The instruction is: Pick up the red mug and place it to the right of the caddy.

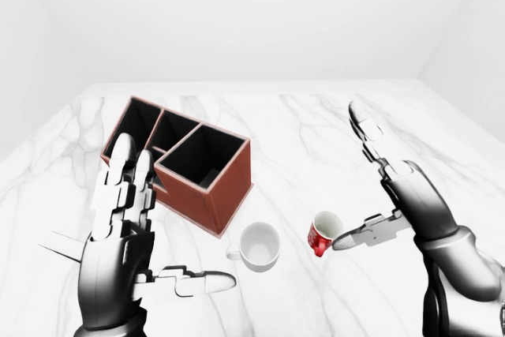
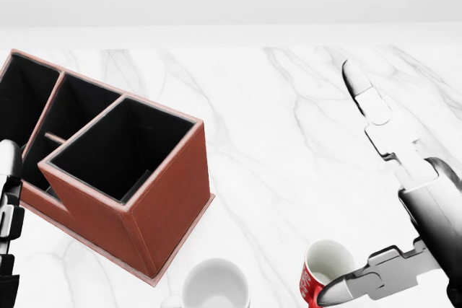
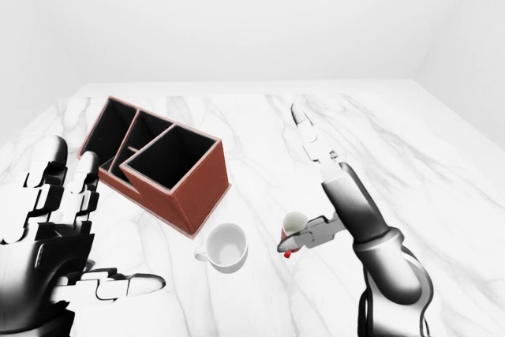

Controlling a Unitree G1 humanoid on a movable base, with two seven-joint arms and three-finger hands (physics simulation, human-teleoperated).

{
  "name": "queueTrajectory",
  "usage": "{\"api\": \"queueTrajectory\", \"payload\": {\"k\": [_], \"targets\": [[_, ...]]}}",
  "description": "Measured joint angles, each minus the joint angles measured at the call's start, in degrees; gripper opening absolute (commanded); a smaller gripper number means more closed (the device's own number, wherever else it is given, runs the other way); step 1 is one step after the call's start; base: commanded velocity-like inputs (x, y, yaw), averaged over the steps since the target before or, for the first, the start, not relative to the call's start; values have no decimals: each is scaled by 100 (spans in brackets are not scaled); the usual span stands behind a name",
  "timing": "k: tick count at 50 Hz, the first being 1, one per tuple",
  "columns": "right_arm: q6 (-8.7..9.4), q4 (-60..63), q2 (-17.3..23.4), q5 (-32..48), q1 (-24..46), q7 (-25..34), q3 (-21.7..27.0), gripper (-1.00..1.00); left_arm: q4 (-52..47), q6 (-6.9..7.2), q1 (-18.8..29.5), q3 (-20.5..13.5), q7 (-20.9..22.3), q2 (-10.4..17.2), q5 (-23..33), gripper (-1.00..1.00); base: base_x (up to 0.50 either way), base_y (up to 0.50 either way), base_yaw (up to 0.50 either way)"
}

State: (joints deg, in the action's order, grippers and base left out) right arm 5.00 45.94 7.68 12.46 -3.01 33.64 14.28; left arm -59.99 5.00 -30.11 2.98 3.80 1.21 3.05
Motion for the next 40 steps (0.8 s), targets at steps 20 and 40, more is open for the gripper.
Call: {"api": "queueTrajectory", "payload": {"k": [20, 40], "targets": [[0, -1079, 114, 1014, 144, 578, -147, 100, 0, 0, -48, -91, 32, -10, -90, 100, 0, 0, 0], [0, -1931, 400, 1803, 332, 636, 85, 100, 0, 0, -98, -178, 51, -28, -147, 100, 0, 0, 0]]}}
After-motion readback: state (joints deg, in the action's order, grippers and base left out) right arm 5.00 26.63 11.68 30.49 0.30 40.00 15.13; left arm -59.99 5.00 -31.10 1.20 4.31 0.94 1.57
